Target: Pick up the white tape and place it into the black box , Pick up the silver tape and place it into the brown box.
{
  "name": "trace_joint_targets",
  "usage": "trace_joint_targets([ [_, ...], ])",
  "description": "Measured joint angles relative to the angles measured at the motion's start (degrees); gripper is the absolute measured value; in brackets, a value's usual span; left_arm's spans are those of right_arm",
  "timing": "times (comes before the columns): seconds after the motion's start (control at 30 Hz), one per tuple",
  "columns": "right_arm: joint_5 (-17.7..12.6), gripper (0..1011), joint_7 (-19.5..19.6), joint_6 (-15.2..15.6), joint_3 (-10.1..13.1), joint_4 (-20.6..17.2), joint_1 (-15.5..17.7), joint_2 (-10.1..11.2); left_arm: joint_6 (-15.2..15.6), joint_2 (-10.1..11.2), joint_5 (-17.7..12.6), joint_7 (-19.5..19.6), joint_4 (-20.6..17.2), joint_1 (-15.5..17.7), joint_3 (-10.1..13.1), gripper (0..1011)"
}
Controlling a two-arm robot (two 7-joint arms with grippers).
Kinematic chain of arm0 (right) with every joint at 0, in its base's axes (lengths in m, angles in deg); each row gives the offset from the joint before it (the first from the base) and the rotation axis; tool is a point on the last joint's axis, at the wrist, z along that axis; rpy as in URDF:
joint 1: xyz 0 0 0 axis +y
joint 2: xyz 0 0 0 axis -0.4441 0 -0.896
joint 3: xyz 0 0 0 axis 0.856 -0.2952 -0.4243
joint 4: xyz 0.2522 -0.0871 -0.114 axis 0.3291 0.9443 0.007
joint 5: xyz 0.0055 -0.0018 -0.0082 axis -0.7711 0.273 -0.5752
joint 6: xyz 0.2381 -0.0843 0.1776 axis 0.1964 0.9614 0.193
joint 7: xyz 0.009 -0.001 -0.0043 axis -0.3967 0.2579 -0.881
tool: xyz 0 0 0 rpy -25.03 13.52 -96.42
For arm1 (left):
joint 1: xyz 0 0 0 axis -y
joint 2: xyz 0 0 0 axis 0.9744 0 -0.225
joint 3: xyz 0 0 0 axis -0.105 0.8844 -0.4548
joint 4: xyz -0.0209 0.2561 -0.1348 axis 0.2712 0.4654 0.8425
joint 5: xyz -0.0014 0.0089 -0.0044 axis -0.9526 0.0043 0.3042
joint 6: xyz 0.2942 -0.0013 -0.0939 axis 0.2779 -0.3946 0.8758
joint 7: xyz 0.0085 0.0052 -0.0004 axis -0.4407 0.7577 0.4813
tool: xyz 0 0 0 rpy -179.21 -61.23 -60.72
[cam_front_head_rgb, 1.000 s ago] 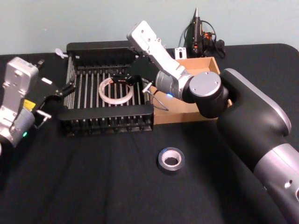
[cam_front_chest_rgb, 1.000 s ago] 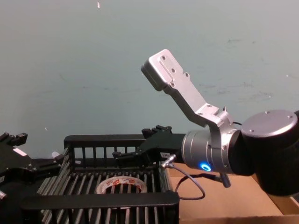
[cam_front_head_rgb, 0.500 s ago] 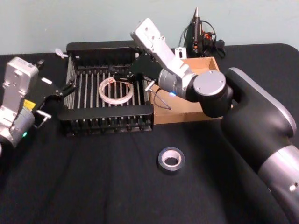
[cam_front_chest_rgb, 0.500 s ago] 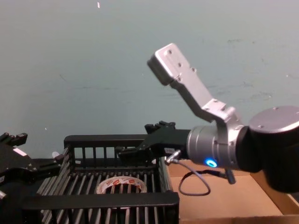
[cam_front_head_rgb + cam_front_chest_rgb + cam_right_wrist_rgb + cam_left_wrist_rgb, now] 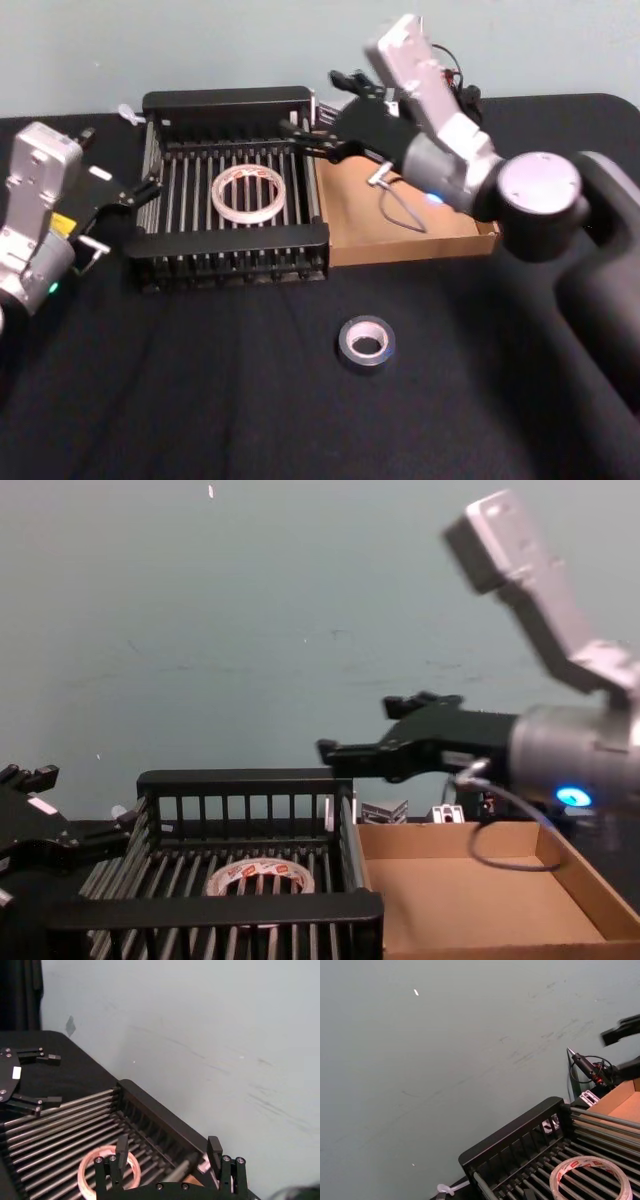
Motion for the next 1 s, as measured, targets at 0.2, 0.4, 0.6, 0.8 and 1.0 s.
trace_joint_targets([
  [0.2, -2.8, 1000, 0.0, 1.5, 3.0, -7.9, 5.7, 4.5, 0.0, 0.0, 0.0, 0.0, 0.0, 0.0, 0.0, 1001],
  [0.4, -6.1, 1000, -0.1, 3.1, 5.9, -14.5, 12.1, 8.9, 0.0, 0.0, 0.0, 0.0, 0.0, 0.0, 0.0, 1001],
  [0.6, -8.7, 1000, -0.7, 3.8, 7.8, -19.9, 17.8, 12.8, 0.0, 0.0, 0.0, 0.0, 0.0, 0.0, 0.0, 1001],
  [0.8, -10.2, 1000, -1.2, 5.3, 8.1, -23.2, 22.1, 15.8, 0.0, 0.0, 0.0, 0.0, 0.0, 0.0, 0.0, 1001],
  [1.0, -10.8, 1000, -1.8, 7.6, 7.3, -24.6, 24.7, 18.1, 0.0, 0.0, 0.0, 0.0, 0.0, 0.0, 0.0, 1001],
])
